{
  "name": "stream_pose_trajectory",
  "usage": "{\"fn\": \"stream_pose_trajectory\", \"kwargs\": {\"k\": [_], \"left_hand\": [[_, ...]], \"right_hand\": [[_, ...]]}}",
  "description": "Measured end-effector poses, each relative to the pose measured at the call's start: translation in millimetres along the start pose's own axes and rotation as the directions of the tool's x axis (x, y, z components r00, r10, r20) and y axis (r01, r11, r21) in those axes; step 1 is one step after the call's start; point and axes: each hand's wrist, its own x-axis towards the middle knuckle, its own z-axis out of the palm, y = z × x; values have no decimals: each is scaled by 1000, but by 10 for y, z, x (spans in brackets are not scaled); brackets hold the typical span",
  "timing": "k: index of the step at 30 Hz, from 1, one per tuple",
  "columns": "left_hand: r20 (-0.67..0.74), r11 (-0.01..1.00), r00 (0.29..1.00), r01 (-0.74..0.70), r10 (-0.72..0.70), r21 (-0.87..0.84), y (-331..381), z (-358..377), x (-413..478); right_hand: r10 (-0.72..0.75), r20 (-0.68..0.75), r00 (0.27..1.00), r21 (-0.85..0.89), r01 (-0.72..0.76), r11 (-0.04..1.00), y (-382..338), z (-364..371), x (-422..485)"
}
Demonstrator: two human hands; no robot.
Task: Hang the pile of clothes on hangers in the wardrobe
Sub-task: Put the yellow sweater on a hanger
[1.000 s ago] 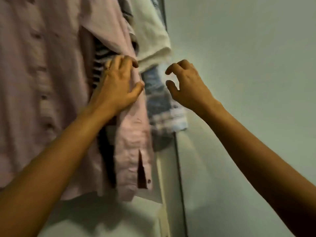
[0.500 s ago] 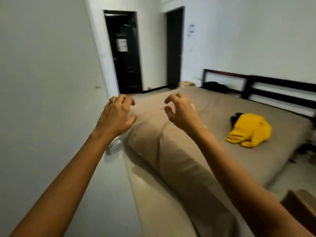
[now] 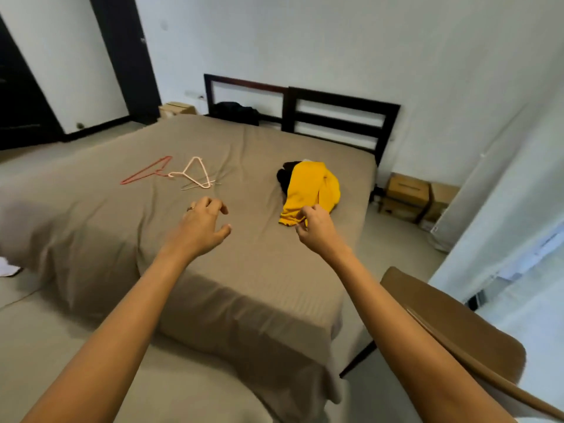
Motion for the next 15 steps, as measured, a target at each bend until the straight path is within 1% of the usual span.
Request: {"fn": "stream_pose_trajectory", "kwargs": {"k": [2,5,10,15], "left_hand": [[59,1000,998,-14,16,-25,-142,151,438],[142,996,987,-68,75,-53,-314,422,1128],[283,983,944,-146,171,-108,-389,1031,2219],[360,977,919,-93,158,-191,-435,1637,3041]], "right_hand": [[92,27,995,-23,-91,996,174,134,303],[195,57,979,-31,-193,981,438,288,732],[343,85,936,-49,-340,939,978,604,1448],[421,143,896,-30,-422,906,1452,953,2288]]}}
